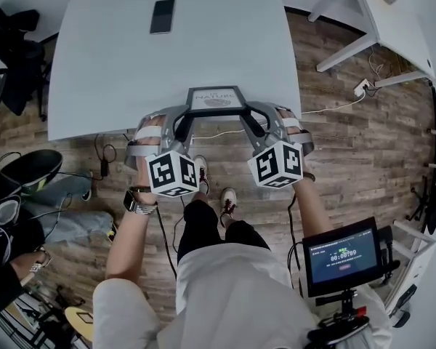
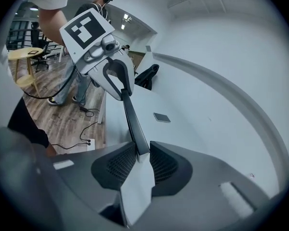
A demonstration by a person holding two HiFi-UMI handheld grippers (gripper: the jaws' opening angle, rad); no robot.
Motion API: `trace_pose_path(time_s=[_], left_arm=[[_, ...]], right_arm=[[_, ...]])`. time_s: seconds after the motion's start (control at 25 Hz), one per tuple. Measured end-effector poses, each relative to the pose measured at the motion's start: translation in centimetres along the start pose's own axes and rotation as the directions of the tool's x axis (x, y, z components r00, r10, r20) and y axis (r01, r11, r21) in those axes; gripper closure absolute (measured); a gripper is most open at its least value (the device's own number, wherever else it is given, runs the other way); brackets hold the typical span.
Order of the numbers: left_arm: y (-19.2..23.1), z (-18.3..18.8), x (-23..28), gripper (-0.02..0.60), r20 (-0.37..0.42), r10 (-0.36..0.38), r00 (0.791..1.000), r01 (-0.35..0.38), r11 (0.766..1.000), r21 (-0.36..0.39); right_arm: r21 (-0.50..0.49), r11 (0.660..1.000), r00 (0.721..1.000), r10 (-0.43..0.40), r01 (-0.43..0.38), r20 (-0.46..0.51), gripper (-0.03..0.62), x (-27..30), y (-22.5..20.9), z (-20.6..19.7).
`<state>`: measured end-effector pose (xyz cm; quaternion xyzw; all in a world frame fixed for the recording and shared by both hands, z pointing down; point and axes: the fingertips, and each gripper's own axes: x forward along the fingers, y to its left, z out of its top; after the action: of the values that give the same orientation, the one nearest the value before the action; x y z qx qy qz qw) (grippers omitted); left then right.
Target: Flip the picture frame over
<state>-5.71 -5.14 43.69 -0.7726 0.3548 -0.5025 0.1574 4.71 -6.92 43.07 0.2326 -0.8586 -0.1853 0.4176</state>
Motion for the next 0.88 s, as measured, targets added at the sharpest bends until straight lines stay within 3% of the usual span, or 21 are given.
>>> trace_pose_path(time_s=[0.88], left_arm=[[0.9, -1.0, 2.5, 0.495, 0.053, -0.169, 0.984, 0.172, 0.982, -0.072]], right_arm=[[0.163, 0.976, 0.985, 0.157, -0.144, -0.069, 0.499, 2.6, -0.6, -0.5]])
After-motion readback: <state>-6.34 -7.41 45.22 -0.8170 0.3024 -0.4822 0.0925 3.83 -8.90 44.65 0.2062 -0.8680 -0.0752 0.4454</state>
